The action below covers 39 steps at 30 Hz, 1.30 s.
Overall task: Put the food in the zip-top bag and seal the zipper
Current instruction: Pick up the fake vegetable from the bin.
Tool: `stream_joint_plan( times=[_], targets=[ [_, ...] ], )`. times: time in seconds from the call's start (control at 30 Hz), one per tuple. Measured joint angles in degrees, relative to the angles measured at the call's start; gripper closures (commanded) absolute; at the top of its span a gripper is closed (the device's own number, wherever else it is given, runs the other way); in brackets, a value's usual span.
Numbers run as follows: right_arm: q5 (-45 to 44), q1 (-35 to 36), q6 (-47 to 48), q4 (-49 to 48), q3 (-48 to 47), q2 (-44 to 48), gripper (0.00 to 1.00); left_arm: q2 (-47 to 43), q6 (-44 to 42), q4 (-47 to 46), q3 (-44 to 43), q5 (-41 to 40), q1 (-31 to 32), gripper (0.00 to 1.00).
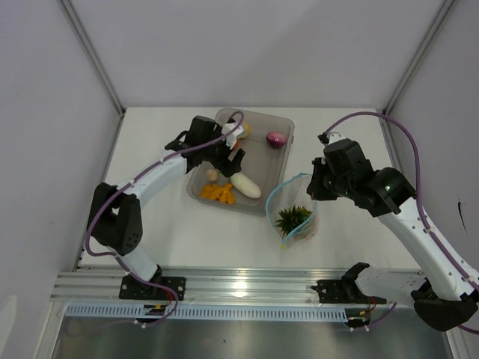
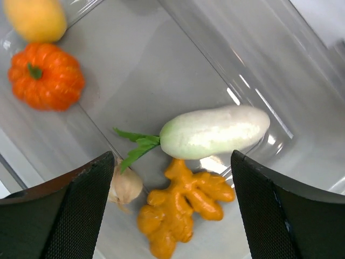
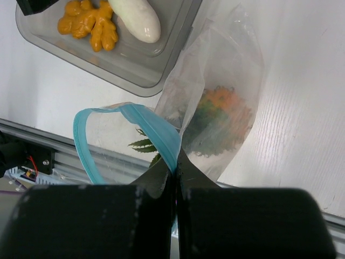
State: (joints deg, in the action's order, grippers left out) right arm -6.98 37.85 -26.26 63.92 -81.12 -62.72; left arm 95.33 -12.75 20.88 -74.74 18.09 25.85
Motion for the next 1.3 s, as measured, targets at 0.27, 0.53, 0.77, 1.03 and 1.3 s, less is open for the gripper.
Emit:
stream_joint_plan(
  times=[0.27,0.53,0.77,1.03,1.3],
  targets=[
    [1.7,0.0,2.3,0.1,-0.1,0.1,1.00,-1.2,-25.3,-1.0,6.2,2.9,0.9,0.07],
    [5.2,-0.1,4.0,0.8,-0.1,0.1,1.00,0.3,-37.2,-9.2,11.4,2.1,2.0,0.08],
    [6.6,-0.1,4.9,2.0,-0.1,1.1,1.00,5.6,-42.3,-22.3,12.3,-4.3,3.7,0.09],
    [6.9,-0.5,5.4,2.8,-0.1,2.6,1.00,8.2,-44.8,-23.4,12.5,-2.8,2.5,0.09],
    [8.2,-0.5,5.4,2.7,0.7,3.0,1.00,7.5,-44.8,-17.9,12.9,3.1,2.5,0.06]
  ],
)
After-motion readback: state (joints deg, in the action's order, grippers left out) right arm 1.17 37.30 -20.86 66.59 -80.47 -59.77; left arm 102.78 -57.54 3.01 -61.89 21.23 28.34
